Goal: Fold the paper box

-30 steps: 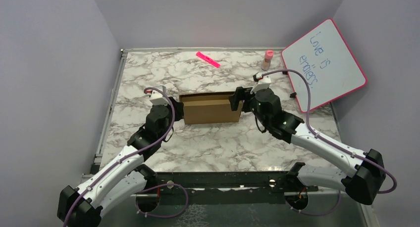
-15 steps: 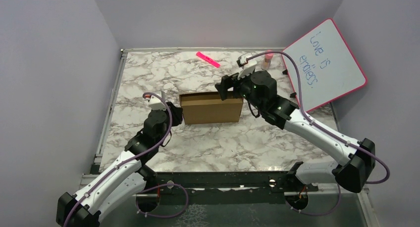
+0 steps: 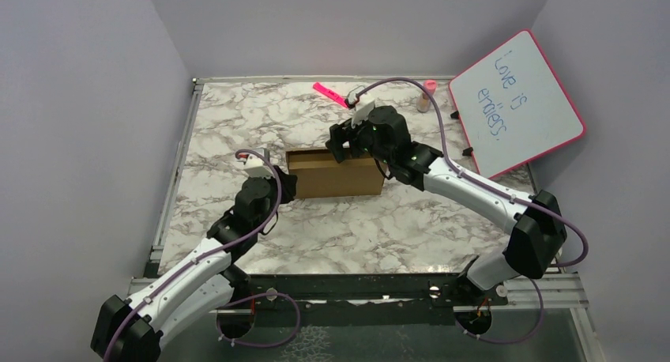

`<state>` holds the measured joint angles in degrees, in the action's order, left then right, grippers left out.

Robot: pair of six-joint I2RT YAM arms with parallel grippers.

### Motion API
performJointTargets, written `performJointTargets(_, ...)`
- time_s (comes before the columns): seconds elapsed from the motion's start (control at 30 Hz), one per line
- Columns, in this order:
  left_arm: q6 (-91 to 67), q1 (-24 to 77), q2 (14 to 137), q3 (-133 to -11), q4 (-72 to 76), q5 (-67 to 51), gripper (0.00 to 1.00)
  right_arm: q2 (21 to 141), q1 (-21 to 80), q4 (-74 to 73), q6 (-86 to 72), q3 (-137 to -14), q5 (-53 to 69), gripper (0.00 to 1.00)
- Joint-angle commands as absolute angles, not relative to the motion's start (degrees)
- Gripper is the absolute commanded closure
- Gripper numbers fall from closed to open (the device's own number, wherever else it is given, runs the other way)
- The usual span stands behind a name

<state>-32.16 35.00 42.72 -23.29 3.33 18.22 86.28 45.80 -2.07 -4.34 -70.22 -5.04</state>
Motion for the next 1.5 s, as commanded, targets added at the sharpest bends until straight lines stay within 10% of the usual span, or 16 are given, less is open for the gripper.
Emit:
performJointTargets(0.0, -32.9, 35.2, 44.0, -22.3, 7.7, 16.9, 0.72, 86.8, 46.1, -1.8, -3.2, -68.7, -2.6, 0.15)
performJointTargets(0.8, -36.0, 35.2, 41.5, -21.9, 6.2, 18.7, 0.75, 84.3, 46.1, 2.2, -6.0, -61.9, -3.6, 0.11)
performJointTargets(1.47, -36.2, 34.1, 37.5, -34.2, -5.4, 20.0, 0.31, 70.9, 37.4, -7.6, -16.8, -64.5, -9.1, 0.0)
